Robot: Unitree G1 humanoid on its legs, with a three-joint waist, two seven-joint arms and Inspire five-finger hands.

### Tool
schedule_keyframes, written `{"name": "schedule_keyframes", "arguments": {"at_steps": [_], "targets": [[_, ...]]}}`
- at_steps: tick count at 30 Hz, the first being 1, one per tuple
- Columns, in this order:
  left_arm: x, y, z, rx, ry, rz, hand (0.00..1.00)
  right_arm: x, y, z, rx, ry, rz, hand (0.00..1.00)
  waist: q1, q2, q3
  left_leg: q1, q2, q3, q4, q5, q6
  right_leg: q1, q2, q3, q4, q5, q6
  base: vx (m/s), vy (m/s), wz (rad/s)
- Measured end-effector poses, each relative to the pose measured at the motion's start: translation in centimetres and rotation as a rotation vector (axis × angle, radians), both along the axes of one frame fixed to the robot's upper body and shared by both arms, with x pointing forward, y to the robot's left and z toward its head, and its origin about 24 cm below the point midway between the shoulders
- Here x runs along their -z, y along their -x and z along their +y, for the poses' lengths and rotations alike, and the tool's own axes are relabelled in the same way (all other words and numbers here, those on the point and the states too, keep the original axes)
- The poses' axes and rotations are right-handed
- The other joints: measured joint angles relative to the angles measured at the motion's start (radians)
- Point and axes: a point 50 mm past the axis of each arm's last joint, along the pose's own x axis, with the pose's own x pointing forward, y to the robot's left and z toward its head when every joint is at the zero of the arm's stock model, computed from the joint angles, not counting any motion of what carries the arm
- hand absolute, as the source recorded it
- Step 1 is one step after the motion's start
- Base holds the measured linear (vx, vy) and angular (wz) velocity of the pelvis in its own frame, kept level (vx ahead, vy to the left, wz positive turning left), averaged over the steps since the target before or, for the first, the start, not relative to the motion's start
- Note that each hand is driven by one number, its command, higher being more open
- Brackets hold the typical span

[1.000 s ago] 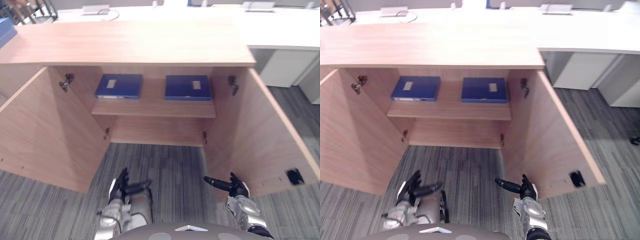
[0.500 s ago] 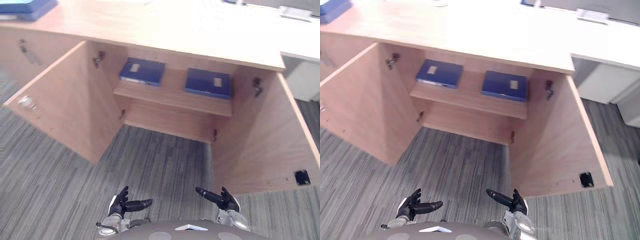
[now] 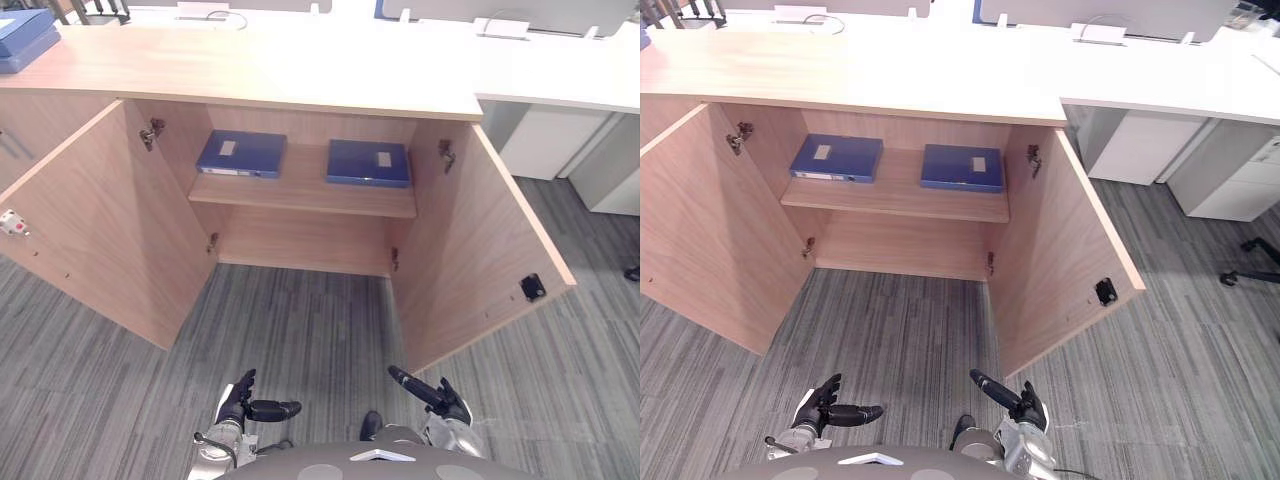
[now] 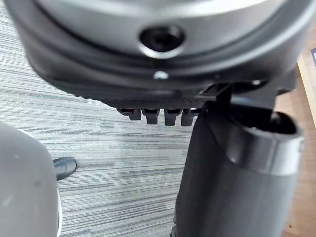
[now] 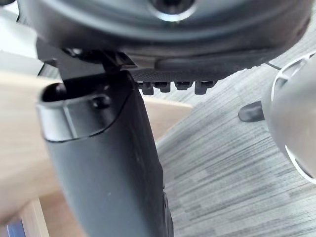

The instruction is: Walk over to the cabinet, pick up the folder, carry it to the office cabinet, place the folder inside the office cabinet, then close the office cabinet door

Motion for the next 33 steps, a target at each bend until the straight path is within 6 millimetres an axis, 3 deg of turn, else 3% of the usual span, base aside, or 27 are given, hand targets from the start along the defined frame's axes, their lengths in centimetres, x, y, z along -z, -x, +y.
{"name": "schedule_keyframes", "arguments": {"at_steps": [4, 9, 16, 18, 22, 28, 33], "targets": [[0.0, 0.0, -0.1, 0.003, -0.007, 0.001, 1.0, -0.6, 1.4, -2.3, 0.188, 0.03, -0.014, 1.0, -0.002, 0.001, 0.0, 0.023, -0.002, 0.037, -0.017, -0.002, 0.001, 0.002, 0.001, 0.018, -0.001, 0.003, 0.005, -0.06, -0.007, -0.19], [0.0, 0.0, -0.5, -0.005, 0.001, -0.002, 1.0, -2.4, 1.3, -4.9, 0.325, 0.115, -0.101, 1.0, -0.011, 0.007, -0.005, 0.074, 0.014, 0.135, -0.031, -0.018, -0.01, 0.004, 0.025, 0.071, -0.002, 0.002, 0.003, 0.02, -0.007, -0.48], [0.0, -0.5, -1.9, 0.119, -0.01, -0.004, 1.0, -2.9, 0.6, -4.8, 0.351, 0.111, -0.149, 1.0, -0.027, 0.021, -0.012, 0.134, 0.078, 0.344, 0.063, -0.103, -0.055, -0.01, 0.113, 0.223, 0.002, 0.01, -0.015, 0.09, 0.001, -0.9], [0.0, -0.9, -3.0, 0.169, 0.005, -0.012, 1.0, -3.1, 0.4, -4.8, 0.342, 0.112, -0.158, 1.0, -0.028, 0.033, -0.014, 0.15, 0.096, 0.426, 0.086, -0.126, -0.074, -0.032, 0.142, 0.256, 0.016, 0.015, -0.021, 0.1, 0.004, -1.0], [-0.6, -2.8, -5.8, 0.297, 0.048, -0.056, 1.0, -4.8, -1.2, -5.1, 0.311, 0.142, -0.255, 1.0, -0.05, 0.042, 0.002, 0.16, 0.106, 0.546, 0.139, -0.142, -0.072, -0.07, 0.166, 0.294, 0.048, 0.024, -0.034, 0.05, -0.012, -0.87], [-1.5, -4.6, -9.1, 0.432, 0.099, -0.119, 1.0, -7.3, -1.2, -7.0, 0.339, 0.224, -0.362, 1.0, -0.056, 0.049, 0.022, 0.181, 0.134, 0.583, 0.186, -0.202, -0.067, -0.072, 0.196, 0.314, 0.071, 0.015, -0.038, -0.02, -0.011, -0.27], [-0.8, -2.6, -9.2, 0.438, 0.118, -0.064, 1.0, -8.8, 0.3, -9.0, 0.43, 0.316, -0.379, 1.0, -0.053, 0.051, 0.023, 0.18, 0.143, 0.58, 0.215, -0.229, -0.062, -0.08, 0.191, 0.309, 0.092, -0.002, -0.049, -0.06, -0.02, -0.01]]}}
